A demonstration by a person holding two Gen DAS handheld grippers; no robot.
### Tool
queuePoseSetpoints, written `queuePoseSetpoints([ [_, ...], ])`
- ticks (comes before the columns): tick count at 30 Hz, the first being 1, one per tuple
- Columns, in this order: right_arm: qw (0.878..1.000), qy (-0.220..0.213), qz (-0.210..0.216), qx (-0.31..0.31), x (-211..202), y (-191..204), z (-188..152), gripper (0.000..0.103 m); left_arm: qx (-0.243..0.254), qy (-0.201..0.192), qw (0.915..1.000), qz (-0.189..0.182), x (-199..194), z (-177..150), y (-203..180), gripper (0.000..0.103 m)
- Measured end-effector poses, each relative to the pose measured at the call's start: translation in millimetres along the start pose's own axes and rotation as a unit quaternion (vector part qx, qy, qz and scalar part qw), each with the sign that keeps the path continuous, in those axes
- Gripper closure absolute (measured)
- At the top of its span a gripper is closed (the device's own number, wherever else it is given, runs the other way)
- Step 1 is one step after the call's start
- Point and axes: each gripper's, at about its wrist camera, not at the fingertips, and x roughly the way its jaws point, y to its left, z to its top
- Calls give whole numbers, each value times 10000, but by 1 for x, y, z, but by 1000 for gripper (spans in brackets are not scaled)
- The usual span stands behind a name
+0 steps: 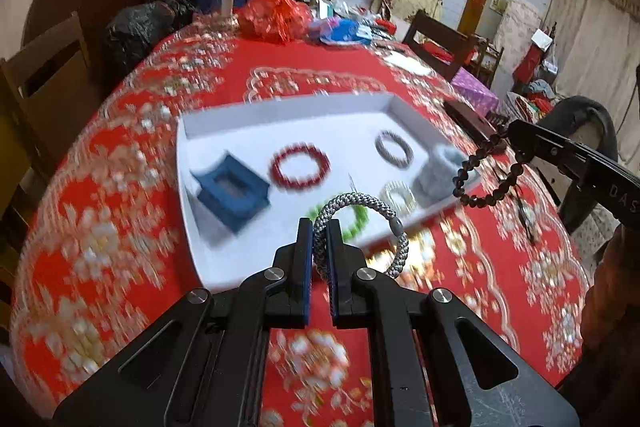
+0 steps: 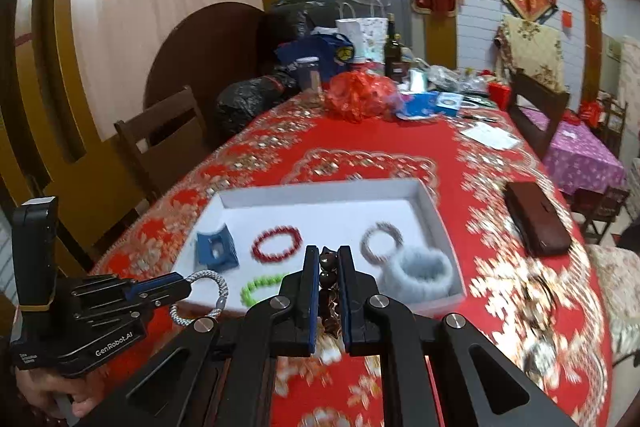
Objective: Organize jewelry
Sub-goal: 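Lower the silver bangle into the box with the left tool while the right tool releases the wooden bracelet there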
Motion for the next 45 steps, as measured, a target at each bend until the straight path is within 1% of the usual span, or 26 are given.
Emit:
queuePoseSetpoints([
  [1,9999,80,96,-28,9,1,9,95,31,-44,10000,43,2,9,2,98],
  [3,9997,194,128,-84,22,3,19,95,79,-72,9999,123,9,23,6,98],
  [5,9991,352,213,-123,40,4,29,95,-3,1,9999,168,22,38,14,98],
  [9,9977,538,404,-85,66,3,36,95,-92,184,9992,328,55,66,27,98],
  [13,9958,720,559,38,92,-6,36,95,-171,358,9980,487,85,83,39,98],
  [19,9920,889,809,391,117,-23,33,95,-355,638,9938,835,122,91,53,98],
  [23,9887,988,981,558,131,-27,32,95,-478,767,9903,1058,140,92,60,98],
  [27,9819,1007,1395,791,137,-29,31,95,-572,769,9879,1218,147,91,63,98],
  [31,9793,1213,1240,1047,155,-47,19,95,-654,908,9853,1293,158,87,65,98],
  [34,9785,1331,997,1223,163,-64,9,95,-639,876,9853,1317,160,86,63,98],
  [38,9765,1351,937,1391,166,-76,7,95,-706,779,9847,1388,156,86,63,98],
  [39,9759,1336,973,1427,165,-77,7,90,-751,775,9844,1392,155,86,64,98],
  [40,9761,1308,975,1436,164,-77,8,84,-785,781,9841,1386,155,86,66,97],
  [42,9773,1266,957,1404,161,-78,8,75,-784,814,9841,1371,155,86,66,96],
  [45,9797,1184,959,1303,154,-75,11,74,-750,803,9845,1370,151,84,65,95],
])
